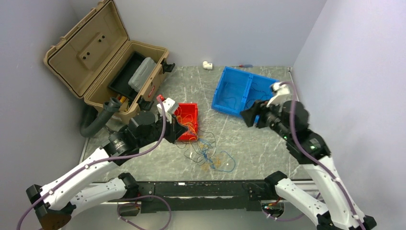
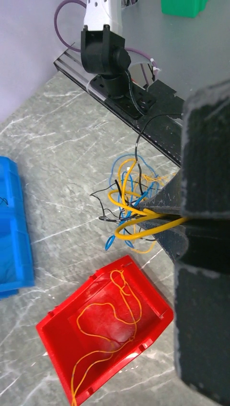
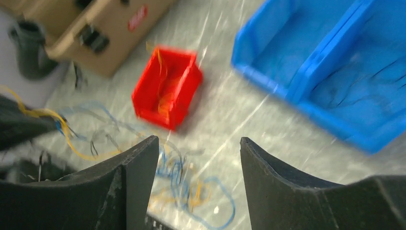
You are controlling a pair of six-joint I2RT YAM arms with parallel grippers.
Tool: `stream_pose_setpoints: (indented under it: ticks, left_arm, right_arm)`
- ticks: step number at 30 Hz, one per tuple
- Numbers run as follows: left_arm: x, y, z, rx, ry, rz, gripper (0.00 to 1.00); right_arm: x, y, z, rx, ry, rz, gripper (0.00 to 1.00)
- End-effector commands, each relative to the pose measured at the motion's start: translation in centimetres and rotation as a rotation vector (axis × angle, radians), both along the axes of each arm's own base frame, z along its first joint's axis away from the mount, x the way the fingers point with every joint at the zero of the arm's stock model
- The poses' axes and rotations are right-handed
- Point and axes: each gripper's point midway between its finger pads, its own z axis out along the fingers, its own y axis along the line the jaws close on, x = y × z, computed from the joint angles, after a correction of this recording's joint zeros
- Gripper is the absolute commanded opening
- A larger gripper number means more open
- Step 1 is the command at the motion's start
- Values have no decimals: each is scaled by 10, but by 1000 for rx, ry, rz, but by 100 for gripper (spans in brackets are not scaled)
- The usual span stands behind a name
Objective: Untangle the cables
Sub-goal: Untie the cable.
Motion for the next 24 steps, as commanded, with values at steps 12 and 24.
stream_pose_setpoints:
  ticks: [12, 24]
  left_arm:
    - [5, -1, 19, 4, -42, 4, 0]
    - [5, 0, 14, 8, -27, 14, 0]
  right_arm:
    - [-71, 79, -182, 190, 455, 404, 65]
    - [-74, 105, -237, 112, 583, 244, 73]
